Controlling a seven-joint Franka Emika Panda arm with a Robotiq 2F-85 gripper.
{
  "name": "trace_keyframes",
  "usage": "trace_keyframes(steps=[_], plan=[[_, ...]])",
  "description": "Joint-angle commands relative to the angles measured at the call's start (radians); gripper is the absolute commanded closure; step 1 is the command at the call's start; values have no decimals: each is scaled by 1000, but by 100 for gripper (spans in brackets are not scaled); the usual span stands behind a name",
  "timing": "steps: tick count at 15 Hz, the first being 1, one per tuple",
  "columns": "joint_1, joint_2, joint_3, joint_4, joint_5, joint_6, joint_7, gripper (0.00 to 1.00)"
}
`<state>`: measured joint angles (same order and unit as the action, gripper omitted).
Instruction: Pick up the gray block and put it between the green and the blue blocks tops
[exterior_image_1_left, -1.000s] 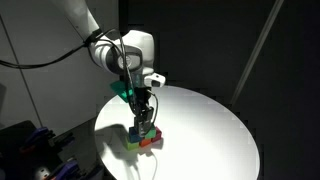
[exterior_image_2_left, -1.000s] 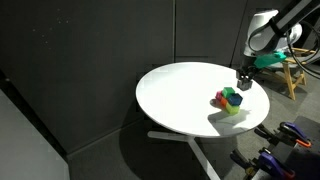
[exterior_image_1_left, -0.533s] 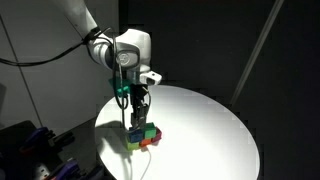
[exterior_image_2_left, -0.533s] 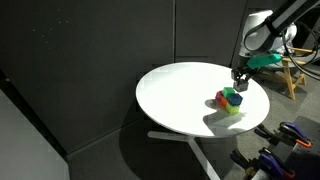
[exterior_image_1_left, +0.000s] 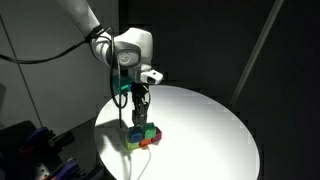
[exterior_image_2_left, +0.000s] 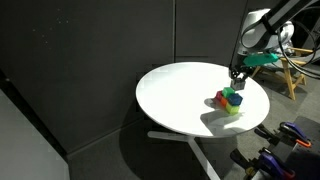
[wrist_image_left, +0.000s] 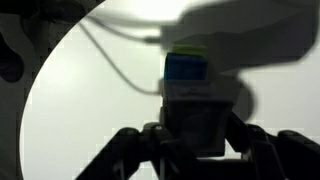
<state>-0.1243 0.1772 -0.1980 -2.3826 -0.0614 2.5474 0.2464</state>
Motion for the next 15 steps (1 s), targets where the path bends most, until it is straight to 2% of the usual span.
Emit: trace_keyframes(steps=[1, 15], plan=[[-7, 29, 10, 49, 42, -24, -12, 71], [-6, 143, 7, 156, 58, -35, -7, 71]])
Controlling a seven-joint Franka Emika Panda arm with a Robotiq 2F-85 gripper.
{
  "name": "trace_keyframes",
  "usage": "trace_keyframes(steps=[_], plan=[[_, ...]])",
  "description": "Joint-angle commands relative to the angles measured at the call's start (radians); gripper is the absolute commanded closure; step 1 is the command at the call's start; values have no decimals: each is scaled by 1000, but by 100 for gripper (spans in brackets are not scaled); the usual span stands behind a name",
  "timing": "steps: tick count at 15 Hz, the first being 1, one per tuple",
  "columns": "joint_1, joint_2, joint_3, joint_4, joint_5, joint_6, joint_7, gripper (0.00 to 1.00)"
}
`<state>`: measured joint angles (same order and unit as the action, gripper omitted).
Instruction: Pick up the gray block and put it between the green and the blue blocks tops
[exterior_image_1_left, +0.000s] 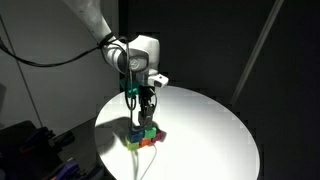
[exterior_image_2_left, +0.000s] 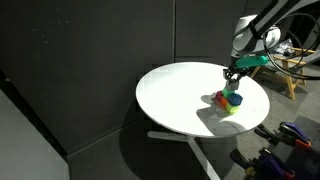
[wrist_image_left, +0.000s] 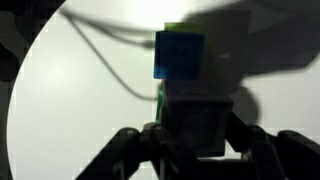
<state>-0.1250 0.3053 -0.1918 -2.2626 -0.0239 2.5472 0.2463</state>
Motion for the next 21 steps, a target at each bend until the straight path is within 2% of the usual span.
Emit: trace_keyframes(steps=[1, 21], plan=[[-6, 17, 0, 35, 20, -33, -8, 71], [-20, 26, -6, 18, 21, -40, -26, 71]])
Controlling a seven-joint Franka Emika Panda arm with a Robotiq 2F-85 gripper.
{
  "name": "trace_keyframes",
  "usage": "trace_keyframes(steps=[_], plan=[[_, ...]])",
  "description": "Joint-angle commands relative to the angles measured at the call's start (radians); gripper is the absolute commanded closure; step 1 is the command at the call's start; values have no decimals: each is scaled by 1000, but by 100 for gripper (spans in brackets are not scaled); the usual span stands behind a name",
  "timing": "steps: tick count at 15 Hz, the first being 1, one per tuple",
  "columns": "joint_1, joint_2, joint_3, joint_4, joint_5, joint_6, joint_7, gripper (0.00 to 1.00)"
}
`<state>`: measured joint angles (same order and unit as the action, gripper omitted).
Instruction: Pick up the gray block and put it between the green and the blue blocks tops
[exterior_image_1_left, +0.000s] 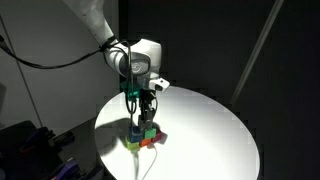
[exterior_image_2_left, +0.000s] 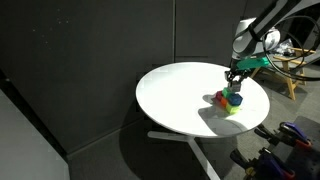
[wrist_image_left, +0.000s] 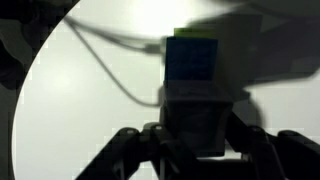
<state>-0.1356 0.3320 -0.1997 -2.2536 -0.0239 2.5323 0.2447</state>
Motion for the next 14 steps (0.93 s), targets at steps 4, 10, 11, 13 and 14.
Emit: trace_keyframes(steps=[4, 10, 11, 13, 14], plan=[[-9, 6, 0, 12, 19, -27, -23, 71], [-10, 9, -1, 12, 21, -30, -21, 0], [-10, 7, -1, 11, 20, -31, -23, 0], [-10, -1, -2, 5, 18, -34, -26, 0], [-10, -9, -2, -2, 16, -40, -30, 0]])
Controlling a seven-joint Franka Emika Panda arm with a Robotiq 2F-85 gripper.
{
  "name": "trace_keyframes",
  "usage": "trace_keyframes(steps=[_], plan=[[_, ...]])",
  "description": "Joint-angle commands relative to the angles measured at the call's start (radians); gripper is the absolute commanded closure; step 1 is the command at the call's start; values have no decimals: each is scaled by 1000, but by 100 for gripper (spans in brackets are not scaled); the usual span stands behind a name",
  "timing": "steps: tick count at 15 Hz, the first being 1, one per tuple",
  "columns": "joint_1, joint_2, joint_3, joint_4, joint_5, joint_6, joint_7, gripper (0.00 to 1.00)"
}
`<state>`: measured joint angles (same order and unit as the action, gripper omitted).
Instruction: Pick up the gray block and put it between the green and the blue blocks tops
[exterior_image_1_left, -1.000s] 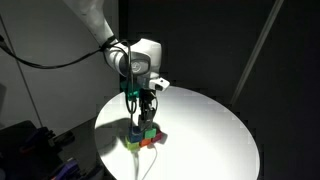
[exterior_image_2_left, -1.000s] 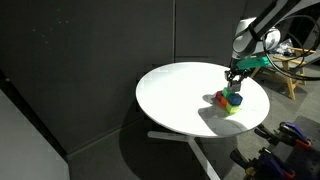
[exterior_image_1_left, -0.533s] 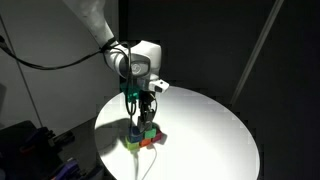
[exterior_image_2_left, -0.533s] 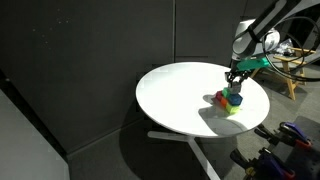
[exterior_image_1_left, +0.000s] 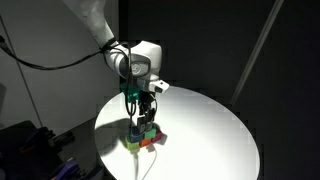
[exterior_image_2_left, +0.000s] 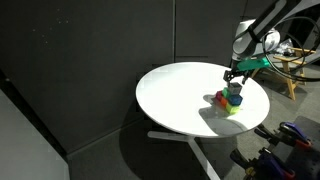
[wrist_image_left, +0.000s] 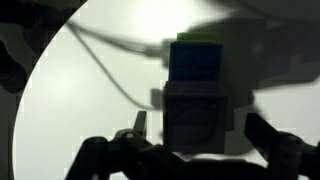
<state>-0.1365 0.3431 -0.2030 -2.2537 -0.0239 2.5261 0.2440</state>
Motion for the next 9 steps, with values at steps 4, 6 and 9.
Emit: trace_keyframes(steps=[4, 6, 9], plan=[[-10, -55, 1, -25, 8, -59, -54, 0], [-11, -77, 2, -39, 6, -70, -72, 0], [-11, -121, 3, -69, -2, -78, -102, 0]])
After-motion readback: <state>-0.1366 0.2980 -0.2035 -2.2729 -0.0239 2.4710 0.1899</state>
